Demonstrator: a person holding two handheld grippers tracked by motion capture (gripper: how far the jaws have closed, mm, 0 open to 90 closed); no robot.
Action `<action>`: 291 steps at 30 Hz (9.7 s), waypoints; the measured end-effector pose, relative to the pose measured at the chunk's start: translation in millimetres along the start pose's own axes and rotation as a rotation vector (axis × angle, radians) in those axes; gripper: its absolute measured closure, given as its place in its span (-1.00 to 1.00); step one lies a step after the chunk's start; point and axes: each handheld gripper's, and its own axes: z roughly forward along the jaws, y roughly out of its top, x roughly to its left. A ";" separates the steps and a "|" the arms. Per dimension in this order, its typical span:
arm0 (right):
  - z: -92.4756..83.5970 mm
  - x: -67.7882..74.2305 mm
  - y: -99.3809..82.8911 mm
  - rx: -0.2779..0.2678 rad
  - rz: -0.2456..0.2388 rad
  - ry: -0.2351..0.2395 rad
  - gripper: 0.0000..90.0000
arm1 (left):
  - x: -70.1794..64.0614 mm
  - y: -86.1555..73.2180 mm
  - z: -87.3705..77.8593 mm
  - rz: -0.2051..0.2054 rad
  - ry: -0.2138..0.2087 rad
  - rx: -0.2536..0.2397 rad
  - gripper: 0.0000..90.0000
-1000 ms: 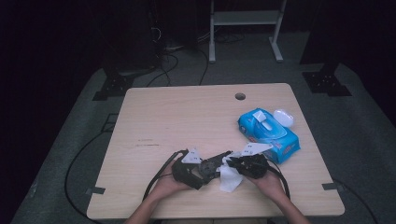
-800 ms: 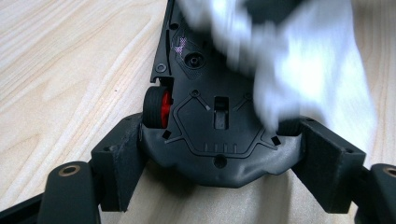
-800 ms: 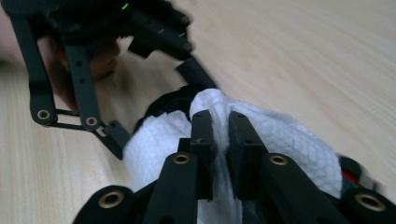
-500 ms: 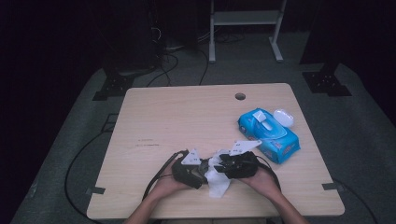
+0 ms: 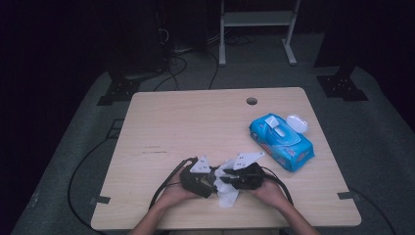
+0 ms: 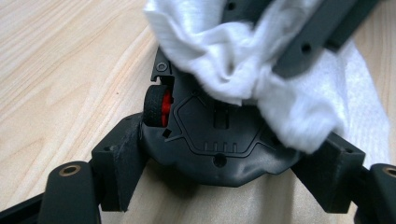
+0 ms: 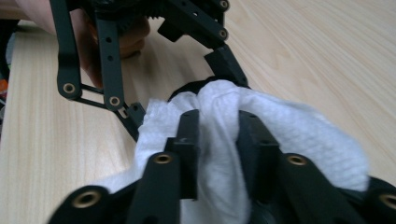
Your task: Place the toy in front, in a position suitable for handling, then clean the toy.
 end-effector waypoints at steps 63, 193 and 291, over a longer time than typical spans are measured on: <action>-35.8 -14.0 -17.2 0.024 0.103 -0.193 0.75 | -1.1 1.3 -0.7 0.059 0.015 0.022 -0.48; -19.4 -19.2 -13.6 -0.042 0.158 -0.242 0.78 | -1.9 2.8 -2.8 0.082 0.037 0.009 -0.48; -45.5 -17.9 -30.6 0.007 0.129 -0.157 0.79 | -1.2 4.7 -3.8 0.080 0.042 0.012 -0.48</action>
